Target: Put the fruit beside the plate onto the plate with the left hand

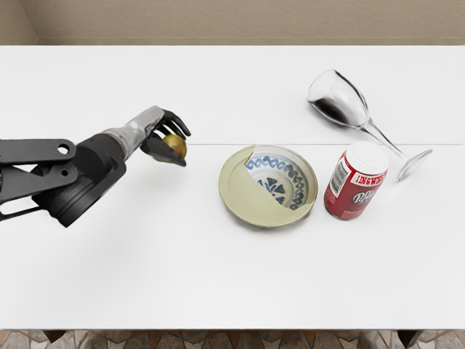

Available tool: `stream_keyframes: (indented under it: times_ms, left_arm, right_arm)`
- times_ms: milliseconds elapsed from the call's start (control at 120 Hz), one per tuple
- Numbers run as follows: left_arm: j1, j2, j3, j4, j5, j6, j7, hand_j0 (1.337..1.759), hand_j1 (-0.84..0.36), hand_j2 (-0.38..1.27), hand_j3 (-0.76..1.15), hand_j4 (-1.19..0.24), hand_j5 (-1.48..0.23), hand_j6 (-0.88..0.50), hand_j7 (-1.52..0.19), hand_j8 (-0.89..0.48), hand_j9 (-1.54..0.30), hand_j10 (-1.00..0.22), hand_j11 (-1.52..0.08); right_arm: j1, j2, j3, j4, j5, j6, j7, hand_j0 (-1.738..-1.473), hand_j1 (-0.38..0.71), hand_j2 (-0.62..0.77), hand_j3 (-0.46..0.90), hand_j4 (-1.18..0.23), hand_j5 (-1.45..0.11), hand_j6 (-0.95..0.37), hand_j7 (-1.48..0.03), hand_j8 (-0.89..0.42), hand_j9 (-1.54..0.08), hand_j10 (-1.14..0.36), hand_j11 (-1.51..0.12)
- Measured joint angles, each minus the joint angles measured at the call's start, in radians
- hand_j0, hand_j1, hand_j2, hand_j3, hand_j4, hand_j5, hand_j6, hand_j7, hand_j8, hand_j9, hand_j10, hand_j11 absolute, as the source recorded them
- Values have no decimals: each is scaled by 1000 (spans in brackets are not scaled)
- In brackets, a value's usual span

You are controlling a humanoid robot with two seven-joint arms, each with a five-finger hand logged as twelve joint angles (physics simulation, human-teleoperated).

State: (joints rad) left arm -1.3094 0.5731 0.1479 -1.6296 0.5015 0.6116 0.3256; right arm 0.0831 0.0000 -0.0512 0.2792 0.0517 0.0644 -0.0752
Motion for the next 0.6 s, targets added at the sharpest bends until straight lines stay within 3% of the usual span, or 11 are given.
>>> stream_keyframes:
  times_ms: [600]
  left_arm:
    - [-48, -219, 9, 9, -31, 0, 12, 1654, -284, 303, 0, -680, -923, -525, -925, -442, -919, -543, -918]
  right_arm:
    - [0, 0, 0, 0, 0, 0, 0, -1658, -333, -3, 0, -13, -17, -13, -17, -13, -17, -13, -17]
